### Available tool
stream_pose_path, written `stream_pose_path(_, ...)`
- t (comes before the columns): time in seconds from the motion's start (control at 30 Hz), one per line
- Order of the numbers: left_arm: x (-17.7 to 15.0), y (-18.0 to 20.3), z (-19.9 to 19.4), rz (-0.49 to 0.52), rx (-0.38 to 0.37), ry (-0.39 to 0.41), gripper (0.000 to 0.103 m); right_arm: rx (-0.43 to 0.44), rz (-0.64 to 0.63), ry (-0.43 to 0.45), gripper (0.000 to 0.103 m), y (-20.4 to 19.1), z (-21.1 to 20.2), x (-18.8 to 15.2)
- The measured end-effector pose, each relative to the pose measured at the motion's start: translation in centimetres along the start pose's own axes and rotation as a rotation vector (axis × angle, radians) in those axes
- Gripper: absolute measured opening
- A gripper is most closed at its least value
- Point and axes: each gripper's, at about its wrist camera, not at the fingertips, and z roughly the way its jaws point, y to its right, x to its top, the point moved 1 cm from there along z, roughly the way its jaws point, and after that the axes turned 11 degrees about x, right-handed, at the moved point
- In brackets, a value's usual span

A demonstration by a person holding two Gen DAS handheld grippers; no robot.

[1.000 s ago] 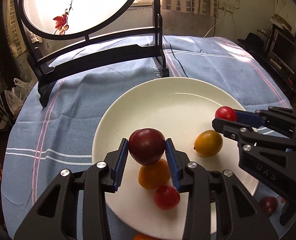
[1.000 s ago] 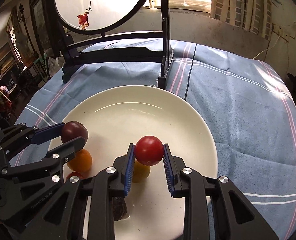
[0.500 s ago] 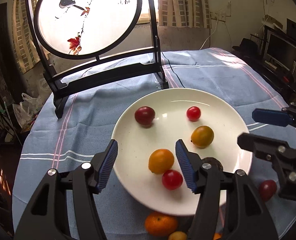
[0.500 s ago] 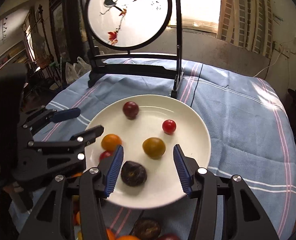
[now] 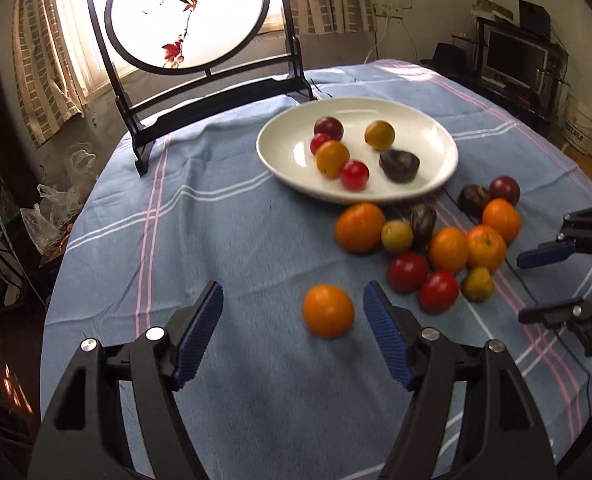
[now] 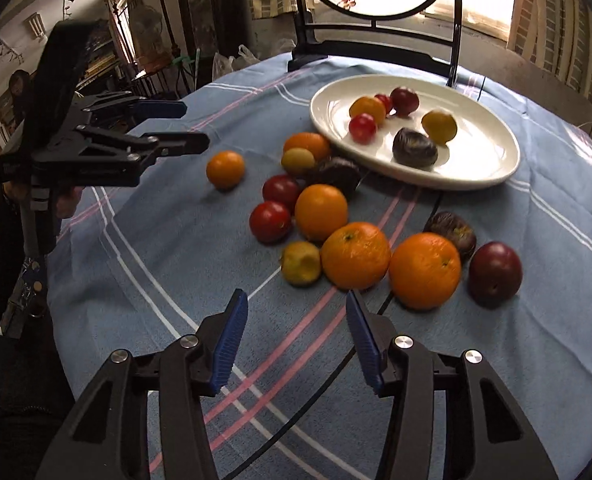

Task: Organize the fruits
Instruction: 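Place an orange on the plate with the left tool while the right places a yellow fruit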

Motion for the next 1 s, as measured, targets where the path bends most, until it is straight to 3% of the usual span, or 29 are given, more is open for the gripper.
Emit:
stream_pose_path(0.1,-1.3,0.5,0.9,0.008,-0.041,-0.035,0.070,0.041,0.062,-0.017,0.042,0.6,1.4,0.1)
stream_pose_path(0.33,-0.7,1.6,4.0,-0.007,-0.077,-0.079,0.070,0.018,0.065,0.007,0.027,0.6,3.0,1.5)
stream_pose_path(0.43,-0.4,2.0,5.1,-0.011,-0.122,-0.125,0.034,0.016,0.044,0.000,0.023,0.5,2.9,1.6)
stream_pose_path(0.73,-0.1,2.2,3.2,-0.009,-0.123,-0.087,0.034,0.021,0.013,0.010,0.023,0.5,0.7,1.0)
stream_pose_path(1.0,5.2,2.5,1.0,-0.043,-0.112,0.004,0.034,0.015,-0.024,0.112,0.023,1.9,-2.8,4.7)
